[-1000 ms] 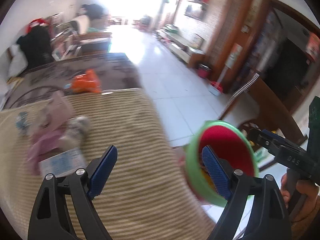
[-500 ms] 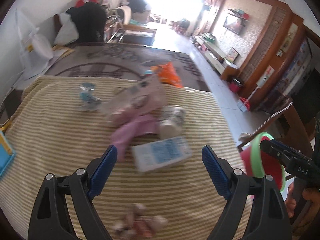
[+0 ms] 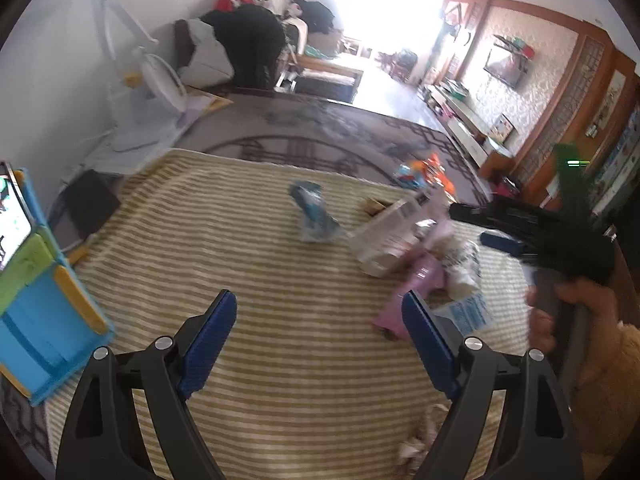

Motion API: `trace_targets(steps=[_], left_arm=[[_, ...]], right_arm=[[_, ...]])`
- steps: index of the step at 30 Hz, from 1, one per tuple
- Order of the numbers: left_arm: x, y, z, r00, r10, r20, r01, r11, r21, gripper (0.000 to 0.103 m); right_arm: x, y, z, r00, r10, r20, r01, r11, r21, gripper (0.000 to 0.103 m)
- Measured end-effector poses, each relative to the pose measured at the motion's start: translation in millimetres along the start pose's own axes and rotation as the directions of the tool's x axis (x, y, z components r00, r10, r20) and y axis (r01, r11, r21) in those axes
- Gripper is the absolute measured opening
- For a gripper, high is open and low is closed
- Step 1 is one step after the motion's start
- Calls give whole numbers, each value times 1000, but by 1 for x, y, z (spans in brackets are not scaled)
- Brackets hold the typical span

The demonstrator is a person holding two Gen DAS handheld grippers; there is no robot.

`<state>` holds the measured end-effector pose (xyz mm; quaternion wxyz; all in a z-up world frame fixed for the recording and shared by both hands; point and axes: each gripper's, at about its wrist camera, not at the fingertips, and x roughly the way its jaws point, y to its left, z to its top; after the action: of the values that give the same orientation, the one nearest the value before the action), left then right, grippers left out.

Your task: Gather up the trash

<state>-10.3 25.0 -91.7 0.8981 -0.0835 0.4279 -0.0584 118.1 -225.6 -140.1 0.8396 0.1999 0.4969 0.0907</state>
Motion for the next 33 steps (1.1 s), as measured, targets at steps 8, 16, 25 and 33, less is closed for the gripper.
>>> trace_targets(steps=[8,16,25,33], left_arm=[[18,25,12,999,-28,-16,27,999,-36,80],[61,35,41,999,-40,-27,39,999,-36,80],[152,18,80,990,-77,-115,70,996,-58,76],[192,1,88,982,-70,-178,69,998,-10,14]], right_arm=[[75,0,21,986,-112,-127,131,980,153,91],[39,17,13,993,-97,-65,90,990,-104,59],[-16,20,-41,994,-110,-25,102,969,-225,13],[-20,28,-31,994,-108,31,112,974,-198,44]])
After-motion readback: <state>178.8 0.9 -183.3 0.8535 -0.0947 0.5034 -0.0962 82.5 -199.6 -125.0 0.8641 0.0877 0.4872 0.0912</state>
